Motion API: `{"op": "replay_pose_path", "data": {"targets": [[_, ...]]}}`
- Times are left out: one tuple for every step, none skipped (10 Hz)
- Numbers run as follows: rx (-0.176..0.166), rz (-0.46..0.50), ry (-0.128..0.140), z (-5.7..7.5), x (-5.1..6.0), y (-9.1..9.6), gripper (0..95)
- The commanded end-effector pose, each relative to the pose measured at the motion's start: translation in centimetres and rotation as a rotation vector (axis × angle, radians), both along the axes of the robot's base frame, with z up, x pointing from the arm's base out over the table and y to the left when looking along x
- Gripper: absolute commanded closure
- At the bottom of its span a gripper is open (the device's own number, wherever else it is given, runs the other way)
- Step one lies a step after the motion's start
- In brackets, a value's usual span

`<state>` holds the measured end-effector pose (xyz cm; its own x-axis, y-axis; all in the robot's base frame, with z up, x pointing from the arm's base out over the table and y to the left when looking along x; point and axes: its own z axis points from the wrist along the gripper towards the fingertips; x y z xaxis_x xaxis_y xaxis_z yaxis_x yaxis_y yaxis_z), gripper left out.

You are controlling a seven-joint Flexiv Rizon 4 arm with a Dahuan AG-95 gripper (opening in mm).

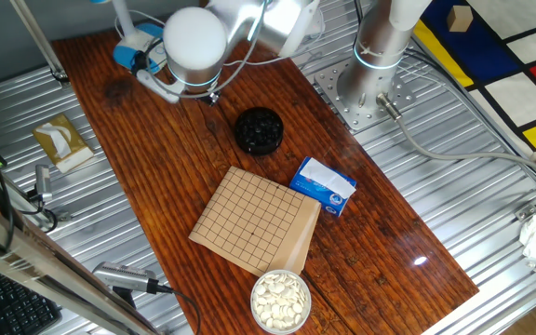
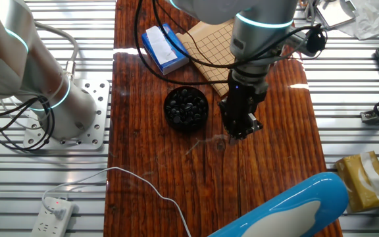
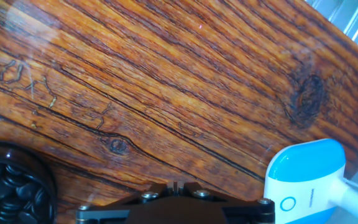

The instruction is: Turn on the desk lamp by pressing the button

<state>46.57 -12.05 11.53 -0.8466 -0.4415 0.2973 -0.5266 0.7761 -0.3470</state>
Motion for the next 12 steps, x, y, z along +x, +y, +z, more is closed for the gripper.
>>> {"op": "replay_pose_path", "data": {"targets": [[-0.010,-0.015,0.003,0.03,0.01,0.07,95.0],[-0.011,-0.020,0.002,0.07,0.00,0.05,95.0],[-0.012,-0.021,0.003,0.10,-0.03,0.02,95.0],[-0.015,-0.022,0.009,0.15,-0.07,-0.03,95.0],[-0.019,-0.021,0.011,0.15,-0.07,-0.03,95.0],[-0.025,-0.015,0.010,0.15,-0.07,-0.03,95.0],[-0.026,-0.015,0.010,0.15,-0.07,-0.03,95.0],[-0.032,-0.014,0.012,0.15,-0.07,-0.03,95.0],[-0.035,-0.010,0.013,0.15,-0.07,-0.03,95.0],[-0.031,-0.007,0.010,0.15,-0.07,-0.03,95.0],[-0.030,-0.007,0.010,0.15,-0.07,-0.03,95.0],[-0.031,-0.005,0.012,0.14,-0.08,-0.02,95.0]]}}
